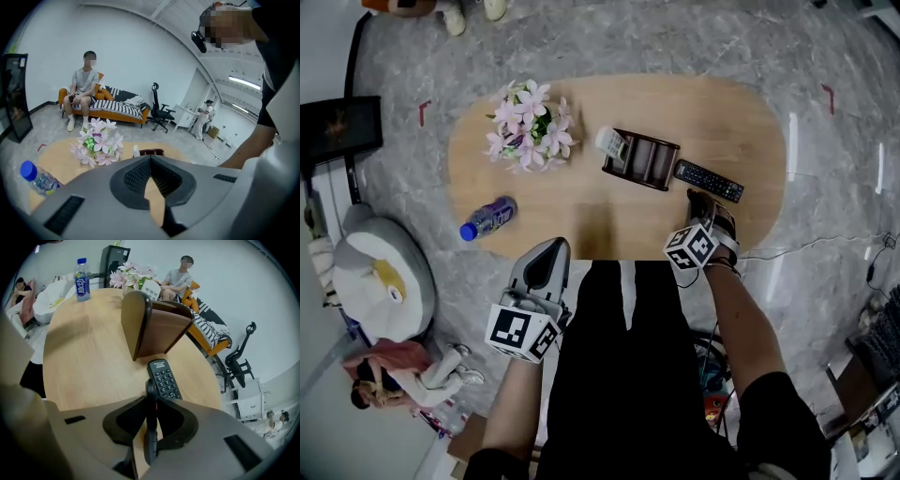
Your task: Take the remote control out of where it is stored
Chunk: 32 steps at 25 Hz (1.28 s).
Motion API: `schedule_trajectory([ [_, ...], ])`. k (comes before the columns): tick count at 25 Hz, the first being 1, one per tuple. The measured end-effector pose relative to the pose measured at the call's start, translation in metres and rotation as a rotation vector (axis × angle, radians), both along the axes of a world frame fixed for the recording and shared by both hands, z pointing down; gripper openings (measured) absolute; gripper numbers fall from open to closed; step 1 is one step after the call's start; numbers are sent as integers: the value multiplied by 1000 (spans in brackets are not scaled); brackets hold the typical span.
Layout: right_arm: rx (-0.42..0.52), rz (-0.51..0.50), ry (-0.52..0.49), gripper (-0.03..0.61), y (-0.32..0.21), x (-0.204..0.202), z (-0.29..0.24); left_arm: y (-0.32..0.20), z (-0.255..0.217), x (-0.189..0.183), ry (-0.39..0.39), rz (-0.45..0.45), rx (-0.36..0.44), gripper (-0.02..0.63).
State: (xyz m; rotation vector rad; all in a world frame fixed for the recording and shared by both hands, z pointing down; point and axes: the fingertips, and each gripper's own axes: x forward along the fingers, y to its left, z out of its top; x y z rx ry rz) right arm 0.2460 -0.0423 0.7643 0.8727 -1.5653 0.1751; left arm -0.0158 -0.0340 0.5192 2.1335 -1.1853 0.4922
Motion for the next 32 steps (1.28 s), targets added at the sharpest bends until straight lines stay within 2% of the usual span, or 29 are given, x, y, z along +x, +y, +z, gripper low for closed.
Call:
schedule_trajectory([
  [7,-13,3,3,71,-6,-3,14,11,6,-13,-22,-7,-28,8],
  [12,-47,16,-34,72,2,-12,19,15,6,-21,-28,-3,-35,8],
  [20,-74,38,-57,117,19,-22,17,14,1,-25,-13,31,-22,8],
  [29,-28,82,-46,115,16,-32,-16,10,-18,-44,-15,42,22,8],
  [32,-22,142,-93,115,12,-43,-42,8,-27,-50,17,38,42,8],
])
